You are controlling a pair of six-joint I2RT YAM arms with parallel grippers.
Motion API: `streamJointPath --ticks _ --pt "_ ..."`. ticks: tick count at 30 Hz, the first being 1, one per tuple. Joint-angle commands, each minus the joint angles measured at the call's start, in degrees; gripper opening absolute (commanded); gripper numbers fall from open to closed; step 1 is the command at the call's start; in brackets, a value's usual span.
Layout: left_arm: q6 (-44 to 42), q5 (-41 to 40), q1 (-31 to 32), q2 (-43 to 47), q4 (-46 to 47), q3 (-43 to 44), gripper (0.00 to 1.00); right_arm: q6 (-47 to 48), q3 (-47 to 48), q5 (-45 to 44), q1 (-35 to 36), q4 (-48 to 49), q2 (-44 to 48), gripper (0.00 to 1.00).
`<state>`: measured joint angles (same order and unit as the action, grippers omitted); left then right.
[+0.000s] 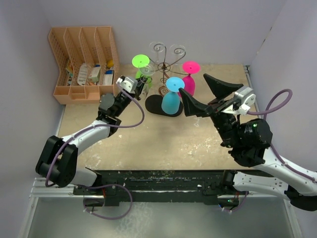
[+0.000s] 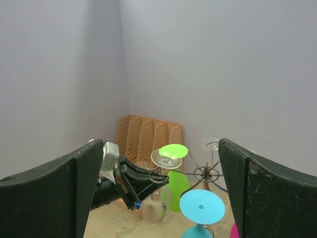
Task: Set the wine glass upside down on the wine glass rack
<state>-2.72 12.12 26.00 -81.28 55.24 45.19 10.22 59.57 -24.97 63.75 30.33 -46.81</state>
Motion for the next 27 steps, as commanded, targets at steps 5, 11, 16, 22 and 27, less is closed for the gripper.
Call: streamJointPath --ticks 5,11,16,22,27 --pt "-1.0 0.7 -0.3 7.3 9.3 -3.1 0.0 0.8 3.7 0.1 0.1 0.1 -0.5 1.0" --pt "-1.8 5.7 -0.3 9.2 10.1 -7.1 0.0 0.1 3.4 0.4 0.1 0.5 -0.7 1.0" --pt "-2.1 10.1 -0.3 9.4 9.3 -8.5 0.0 -0.9 2.8 0.6 0.1 0.6 -0.6 1.0" --pt "-2.1 11.7 -0.3 8.4 6.4 -8.3 0.01 -1.5 2.5 1.0 0.1 0.8 -0.2 1.0" --pt "-3.4 12.6 -0.3 7.8 5.5 -9.0 0.18 -1.9 1.7 0.9 0.1 1.2 0.1 1.0"
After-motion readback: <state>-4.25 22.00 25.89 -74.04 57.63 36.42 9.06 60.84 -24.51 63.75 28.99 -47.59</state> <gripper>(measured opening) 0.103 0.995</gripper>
